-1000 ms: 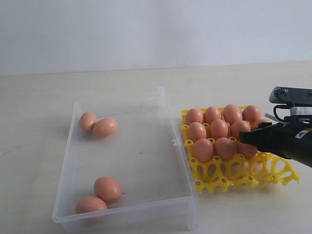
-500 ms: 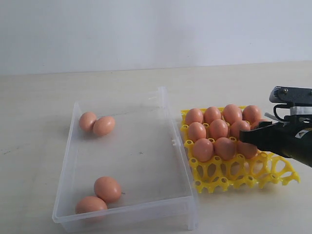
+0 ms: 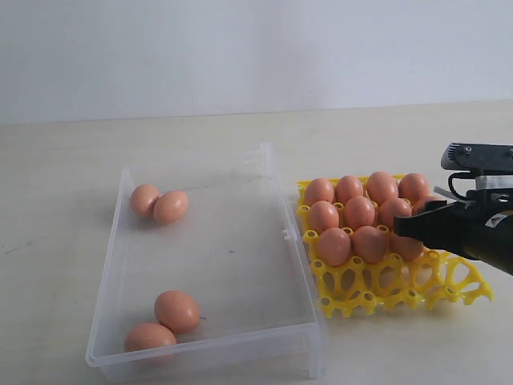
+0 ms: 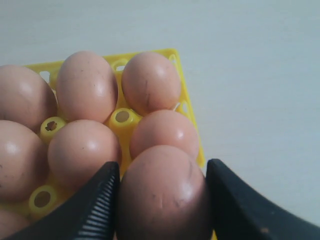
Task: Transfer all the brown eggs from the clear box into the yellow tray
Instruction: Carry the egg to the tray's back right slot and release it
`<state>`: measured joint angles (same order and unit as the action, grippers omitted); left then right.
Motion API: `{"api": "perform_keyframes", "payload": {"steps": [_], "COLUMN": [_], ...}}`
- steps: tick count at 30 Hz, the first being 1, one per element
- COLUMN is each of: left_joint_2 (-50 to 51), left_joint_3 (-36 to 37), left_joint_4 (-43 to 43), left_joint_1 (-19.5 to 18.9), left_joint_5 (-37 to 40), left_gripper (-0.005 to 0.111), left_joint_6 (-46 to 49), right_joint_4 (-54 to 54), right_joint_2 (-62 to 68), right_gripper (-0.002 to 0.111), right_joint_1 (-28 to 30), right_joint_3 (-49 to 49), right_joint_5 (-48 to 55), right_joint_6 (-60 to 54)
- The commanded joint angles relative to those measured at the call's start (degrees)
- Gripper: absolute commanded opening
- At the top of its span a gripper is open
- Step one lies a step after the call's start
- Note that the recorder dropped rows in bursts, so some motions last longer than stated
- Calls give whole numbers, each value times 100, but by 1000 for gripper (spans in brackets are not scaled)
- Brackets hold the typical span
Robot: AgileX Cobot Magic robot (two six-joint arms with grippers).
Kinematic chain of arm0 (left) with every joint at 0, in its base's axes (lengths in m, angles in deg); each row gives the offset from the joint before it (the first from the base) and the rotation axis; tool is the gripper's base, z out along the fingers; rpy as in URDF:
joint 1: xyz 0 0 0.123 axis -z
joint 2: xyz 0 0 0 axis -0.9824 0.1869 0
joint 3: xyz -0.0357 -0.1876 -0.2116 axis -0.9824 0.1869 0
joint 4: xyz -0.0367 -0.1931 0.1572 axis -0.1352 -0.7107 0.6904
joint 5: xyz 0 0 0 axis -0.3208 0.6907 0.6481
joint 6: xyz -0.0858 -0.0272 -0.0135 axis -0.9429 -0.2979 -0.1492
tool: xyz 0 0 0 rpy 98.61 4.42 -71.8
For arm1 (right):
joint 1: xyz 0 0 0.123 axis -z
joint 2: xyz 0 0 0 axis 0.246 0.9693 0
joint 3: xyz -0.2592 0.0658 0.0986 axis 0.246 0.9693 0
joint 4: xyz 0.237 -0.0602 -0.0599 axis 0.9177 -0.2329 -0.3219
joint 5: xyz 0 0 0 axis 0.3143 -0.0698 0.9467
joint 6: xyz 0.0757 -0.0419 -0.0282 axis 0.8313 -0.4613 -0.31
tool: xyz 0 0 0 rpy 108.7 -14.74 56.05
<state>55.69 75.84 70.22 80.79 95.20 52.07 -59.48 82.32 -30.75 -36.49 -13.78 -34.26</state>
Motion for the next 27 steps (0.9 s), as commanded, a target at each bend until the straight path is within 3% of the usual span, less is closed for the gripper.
{"api": "perform_keyframes", "payload": {"steps": [1,18,27], "left_joint_2": [4,4,4], "left_joint_3": [-23,-23,-23], "left_joint_4": [8,8,8], "left_joint_1": [8,8,8], "left_joint_5": [-77,-77,-77], "left_gripper": [0,0,0], "left_joint_6": [-25,-25,-25], "right_joint_4": [-61,-17,-38], "right_joint_2": [19,19,19], "right_gripper": [46,46,57], "right_joint_1": [31,31,31], "right_joint_3": [24,24,24], "right_joint_5": [-107,-140,-140], "right_joint_6": [-40,-40,-40]}}
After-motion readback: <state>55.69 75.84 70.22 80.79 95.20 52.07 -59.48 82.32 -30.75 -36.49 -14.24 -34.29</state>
